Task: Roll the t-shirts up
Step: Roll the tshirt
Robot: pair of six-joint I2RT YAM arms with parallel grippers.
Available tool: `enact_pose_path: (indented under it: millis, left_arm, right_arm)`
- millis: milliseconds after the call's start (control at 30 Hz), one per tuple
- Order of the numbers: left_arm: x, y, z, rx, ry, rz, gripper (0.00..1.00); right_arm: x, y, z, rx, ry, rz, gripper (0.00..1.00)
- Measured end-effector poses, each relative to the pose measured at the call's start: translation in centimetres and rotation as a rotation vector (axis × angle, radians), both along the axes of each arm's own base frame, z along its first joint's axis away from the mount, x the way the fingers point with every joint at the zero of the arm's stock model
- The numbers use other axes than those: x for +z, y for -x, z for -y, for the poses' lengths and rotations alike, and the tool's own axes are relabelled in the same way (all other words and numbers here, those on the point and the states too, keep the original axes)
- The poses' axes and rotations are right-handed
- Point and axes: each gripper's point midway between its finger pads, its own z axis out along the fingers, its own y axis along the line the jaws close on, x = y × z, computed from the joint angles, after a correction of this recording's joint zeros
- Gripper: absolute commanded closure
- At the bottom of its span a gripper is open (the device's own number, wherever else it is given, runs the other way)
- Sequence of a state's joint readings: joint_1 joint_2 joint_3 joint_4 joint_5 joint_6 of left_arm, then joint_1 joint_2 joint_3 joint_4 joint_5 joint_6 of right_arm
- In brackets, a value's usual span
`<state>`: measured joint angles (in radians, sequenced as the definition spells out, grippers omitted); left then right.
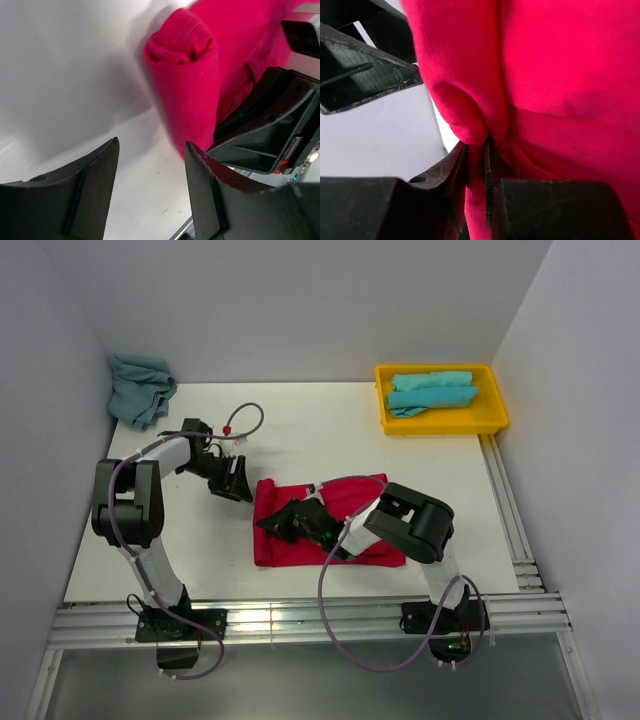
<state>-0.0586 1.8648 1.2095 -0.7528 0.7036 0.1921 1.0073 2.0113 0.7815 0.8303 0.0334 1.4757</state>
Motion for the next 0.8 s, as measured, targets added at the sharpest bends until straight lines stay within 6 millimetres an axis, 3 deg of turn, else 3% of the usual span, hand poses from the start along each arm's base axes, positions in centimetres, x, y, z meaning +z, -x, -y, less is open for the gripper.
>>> enact_pose_path:
  millis: [367,667,800]
  left_arm:
    - [-0.2,0.0,3.8,-0.056,0.014,0.040,0.43]
    - [-1.2,0.1,5.1,-0.061,-0.091,0.046,0.51]
    - [-1.7,-0.1,5.1,-0.050,-0.145,0.041,0.53]
  right_arm:
    - [-0.4,0.9,1.9,-0.055,-0.092,-0.062,0.95]
    - [-0.9,0.9,2.9,-0.083,-0.083,-0.081,0.79]
    - [-1.0,0.8,3.7,-0.098,-0.005,-0.077,0.66]
